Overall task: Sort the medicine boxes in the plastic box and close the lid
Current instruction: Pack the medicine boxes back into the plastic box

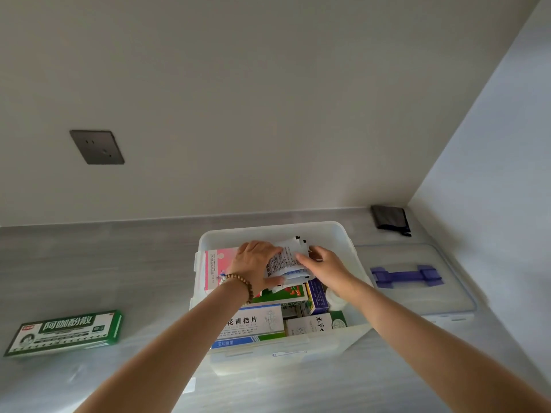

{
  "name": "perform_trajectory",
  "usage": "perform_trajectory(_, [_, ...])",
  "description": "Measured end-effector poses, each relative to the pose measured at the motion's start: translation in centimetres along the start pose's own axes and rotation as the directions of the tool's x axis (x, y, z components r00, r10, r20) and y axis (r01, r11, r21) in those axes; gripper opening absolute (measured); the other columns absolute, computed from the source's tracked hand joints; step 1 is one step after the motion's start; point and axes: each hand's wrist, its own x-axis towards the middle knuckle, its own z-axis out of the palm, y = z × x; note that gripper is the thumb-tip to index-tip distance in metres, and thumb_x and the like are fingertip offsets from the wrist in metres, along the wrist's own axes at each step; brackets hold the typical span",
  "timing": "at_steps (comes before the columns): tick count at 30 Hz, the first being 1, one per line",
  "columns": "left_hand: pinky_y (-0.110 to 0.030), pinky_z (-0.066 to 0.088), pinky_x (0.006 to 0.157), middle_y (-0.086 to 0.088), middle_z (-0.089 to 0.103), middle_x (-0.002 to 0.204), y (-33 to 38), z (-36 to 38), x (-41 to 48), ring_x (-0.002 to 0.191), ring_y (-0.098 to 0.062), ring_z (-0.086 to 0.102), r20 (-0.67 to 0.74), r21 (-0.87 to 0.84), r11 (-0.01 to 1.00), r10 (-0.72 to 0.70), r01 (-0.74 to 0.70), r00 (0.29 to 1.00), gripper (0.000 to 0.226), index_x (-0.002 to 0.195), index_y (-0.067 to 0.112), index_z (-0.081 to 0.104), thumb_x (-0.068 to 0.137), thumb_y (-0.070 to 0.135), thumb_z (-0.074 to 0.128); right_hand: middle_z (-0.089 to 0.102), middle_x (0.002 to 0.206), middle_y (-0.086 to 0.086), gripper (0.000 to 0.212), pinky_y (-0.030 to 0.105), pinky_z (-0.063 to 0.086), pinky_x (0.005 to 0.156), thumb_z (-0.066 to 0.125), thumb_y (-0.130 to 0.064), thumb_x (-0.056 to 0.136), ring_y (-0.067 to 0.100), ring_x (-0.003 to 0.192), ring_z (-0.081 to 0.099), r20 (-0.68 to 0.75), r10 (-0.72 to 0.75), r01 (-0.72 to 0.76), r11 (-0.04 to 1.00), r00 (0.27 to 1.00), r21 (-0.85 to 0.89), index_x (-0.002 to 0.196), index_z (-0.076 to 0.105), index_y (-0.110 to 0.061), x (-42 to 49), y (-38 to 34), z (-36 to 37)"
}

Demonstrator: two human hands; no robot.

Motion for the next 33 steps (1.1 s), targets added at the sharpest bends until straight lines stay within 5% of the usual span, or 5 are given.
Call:
perform_trajectory(8, [-0.036,0.010,0.113,0.006,0.031,0.145,0.3,0.6,0.3,0.135,-0.018,0.022,-0.014,0.008,0.999,0.034,-0.034,0.999,0.068,0.137,0.040,0.029,0.077,0.058,0.055,0.059,0.108,-0.005,0.037,-0.001,0.040,0.051,0.043,-0.034,0.097,-0.004,0.078,0.049,0.033,-0.040,0.041,0.999,0.999,-0.030,0.131,0.049,-0.020,-0.2,-0.5,1.2])
perform_trajectory(12, [-0.037,0.010,0.113,0.005,0.030,0.146,0.6,0.3,0.1,0.136,-0.019,0.021,-0.021,-0.002,0.999,0.037,-0.038,0.999,0.071,0.138,0.037,0.028,0.076,0.056,0.057,0.059,0.127,0.004,0.043,0.024,0.048,0.091,0.039,-0.040,0.097,0.016,0.108,0.057,0.088,-0.008,0.011,0.999,0.996,-0.034,0.134,0.045,-0.020,-0.4,-0.5,0.0])
perform_trajectory(16, [-0.037,0.012,0.113,0.004,0.027,0.148,0.7,-0.5,-0.1,0.137,-0.019,0.020,-0.041,0.022,0.999,0.039,-0.038,0.998,0.072,0.139,0.035,0.028,0.076,0.057,0.057,0.035,0.150,0.002,0.057,0.030,0.030,0.108,0.039,-0.042,0.096,0.019,0.136,0.036,0.098,-0.042,0.047,0.997,0.994,-0.058,0.145,0.027,-0.016,-0.7,-0.6,-2.2])
perform_trajectory(26, [-0.034,0.016,0.113,0.003,0.030,0.147,4.3,-2.7,-0.3,0.137,-0.017,0.023,-0.109,-0.017,1.000,0.002,-0.004,0.994,0.067,0.138,0.032,0.030,0.080,0.057,0.052,0.032,0.152,0.003,0.055,0.026,0.028,0.109,0.049,-0.032,0.094,0.015,0.138,0.032,0.074,-0.265,0.269,0.961,0.961,-0.055,0.144,0.030,-0.018,-1.5,-0.2,-7.6])
perform_trajectory(33, [-0.034,0.021,0.111,0.002,0.030,0.146,14.0,-4.0,2.9,0.135,-0.019,0.025,-0.236,-0.044,0.999,-0.007,-0.004,0.972,0.064,0.138,0.025,0.030,0.085,0.059,0.041,0.028,0.153,0.000,0.065,0.024,0.022,0.109,0.052,-0.041,0.092,0.016,0.139,0.029,0.029,-0.318,0.288,0.809,0.948,-0.512,0.147,0.026,-0.020,-2.6,5.5,-19.2])
